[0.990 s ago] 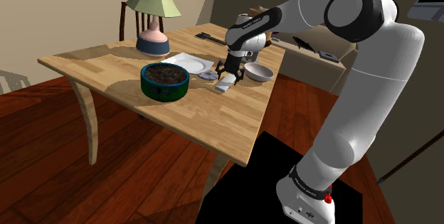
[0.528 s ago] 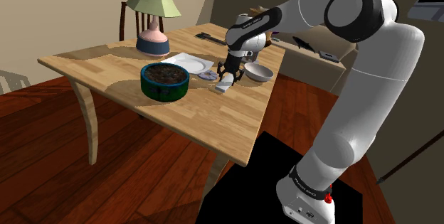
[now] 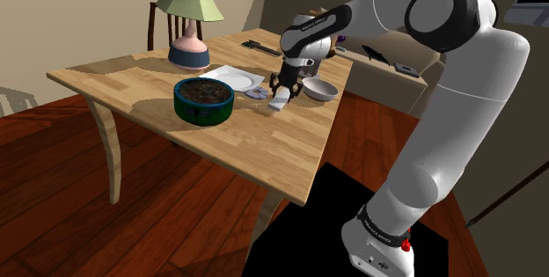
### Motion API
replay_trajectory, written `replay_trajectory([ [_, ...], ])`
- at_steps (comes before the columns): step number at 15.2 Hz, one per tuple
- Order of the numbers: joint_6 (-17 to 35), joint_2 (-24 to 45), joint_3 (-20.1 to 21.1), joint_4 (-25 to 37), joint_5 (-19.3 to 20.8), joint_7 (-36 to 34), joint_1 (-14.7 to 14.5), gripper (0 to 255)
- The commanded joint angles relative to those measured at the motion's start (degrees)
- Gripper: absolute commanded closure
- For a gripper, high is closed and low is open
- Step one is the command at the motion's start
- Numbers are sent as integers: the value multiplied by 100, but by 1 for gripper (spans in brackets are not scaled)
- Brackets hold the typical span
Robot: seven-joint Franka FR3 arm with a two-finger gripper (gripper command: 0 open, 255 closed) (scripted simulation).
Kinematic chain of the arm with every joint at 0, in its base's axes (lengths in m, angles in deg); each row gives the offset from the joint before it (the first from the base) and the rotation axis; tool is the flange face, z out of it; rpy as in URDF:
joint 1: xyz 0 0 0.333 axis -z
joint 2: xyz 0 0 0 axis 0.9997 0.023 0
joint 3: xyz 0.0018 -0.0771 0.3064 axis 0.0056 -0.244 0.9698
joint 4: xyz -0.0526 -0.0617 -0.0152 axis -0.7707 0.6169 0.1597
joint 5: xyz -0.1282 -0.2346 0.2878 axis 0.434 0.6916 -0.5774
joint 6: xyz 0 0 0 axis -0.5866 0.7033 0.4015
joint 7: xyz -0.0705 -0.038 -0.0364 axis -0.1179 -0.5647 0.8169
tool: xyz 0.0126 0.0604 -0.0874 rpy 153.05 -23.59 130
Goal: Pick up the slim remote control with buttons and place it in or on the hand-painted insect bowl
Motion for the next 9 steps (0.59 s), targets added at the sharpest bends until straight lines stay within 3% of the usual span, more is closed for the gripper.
replay_trajectory([
  [1,-128,-85,-1,45,18,-22,-8,255],
  [9,-695,-370,-10,330,74,-68,-16,255],
])
